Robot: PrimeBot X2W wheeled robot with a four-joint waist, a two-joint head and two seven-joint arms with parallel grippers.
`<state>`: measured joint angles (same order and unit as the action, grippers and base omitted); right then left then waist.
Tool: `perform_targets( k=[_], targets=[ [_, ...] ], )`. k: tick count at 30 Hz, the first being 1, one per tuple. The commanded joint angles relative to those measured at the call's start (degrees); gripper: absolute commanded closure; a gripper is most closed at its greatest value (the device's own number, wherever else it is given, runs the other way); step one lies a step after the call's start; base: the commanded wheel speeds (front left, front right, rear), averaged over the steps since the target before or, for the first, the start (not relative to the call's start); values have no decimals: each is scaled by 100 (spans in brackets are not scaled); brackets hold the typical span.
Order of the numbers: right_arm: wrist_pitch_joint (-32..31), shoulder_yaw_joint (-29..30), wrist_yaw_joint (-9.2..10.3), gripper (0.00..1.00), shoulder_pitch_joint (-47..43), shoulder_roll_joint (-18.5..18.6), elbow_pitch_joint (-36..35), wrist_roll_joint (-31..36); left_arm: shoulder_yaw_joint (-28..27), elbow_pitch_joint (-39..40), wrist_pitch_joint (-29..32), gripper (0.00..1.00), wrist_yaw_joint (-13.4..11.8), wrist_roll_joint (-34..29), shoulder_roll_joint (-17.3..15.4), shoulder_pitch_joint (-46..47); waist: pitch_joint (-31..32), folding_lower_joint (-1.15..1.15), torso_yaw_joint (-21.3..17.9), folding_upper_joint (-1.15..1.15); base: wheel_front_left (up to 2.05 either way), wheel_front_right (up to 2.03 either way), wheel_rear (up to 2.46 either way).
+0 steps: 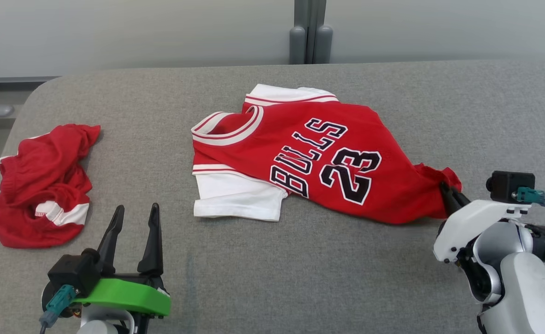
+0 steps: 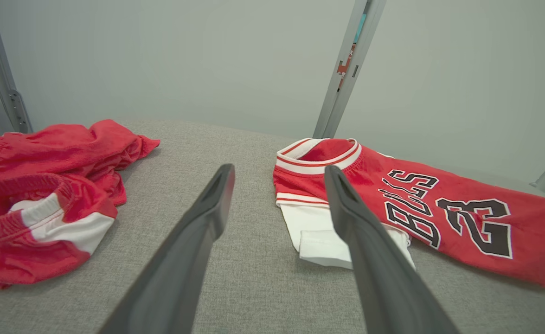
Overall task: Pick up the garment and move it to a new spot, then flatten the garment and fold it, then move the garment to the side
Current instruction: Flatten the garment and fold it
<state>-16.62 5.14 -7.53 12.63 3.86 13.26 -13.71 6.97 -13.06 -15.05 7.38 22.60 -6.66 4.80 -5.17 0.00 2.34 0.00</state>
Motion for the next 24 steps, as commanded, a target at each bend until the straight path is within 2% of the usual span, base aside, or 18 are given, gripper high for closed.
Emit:
perform_targets(
  k=[1,7,13,18,24],
  targets=[
    [60,-32,8,100,-86,-11,-239,-70,-19,14,-17,0,10,48,-48,18,38,0,-8,0,0,0,0],
    [27,-253,8,100,-153,-39,-1352,-319,-76,58,-17,0,10,54,-71,-88,115,0,-89,0,0,0,0],
    [-210,-469,8,100,-27,-68,-2166,-453,-84,81,-17,0,10,48,-67,-131,197,0,-127,0,0,0,0],
    [-392,-432,8,100,78,-78,-2378,-566,-45,119,-17,0,10,40,-38,-133,171,0,-112,0,0,0,0],
    [-396,-385,7,100,676,-54,-2423,-613,-42,172,-17,0,10,61,-83,0,-20,0,-76,0,0,0,0]
  ],
)
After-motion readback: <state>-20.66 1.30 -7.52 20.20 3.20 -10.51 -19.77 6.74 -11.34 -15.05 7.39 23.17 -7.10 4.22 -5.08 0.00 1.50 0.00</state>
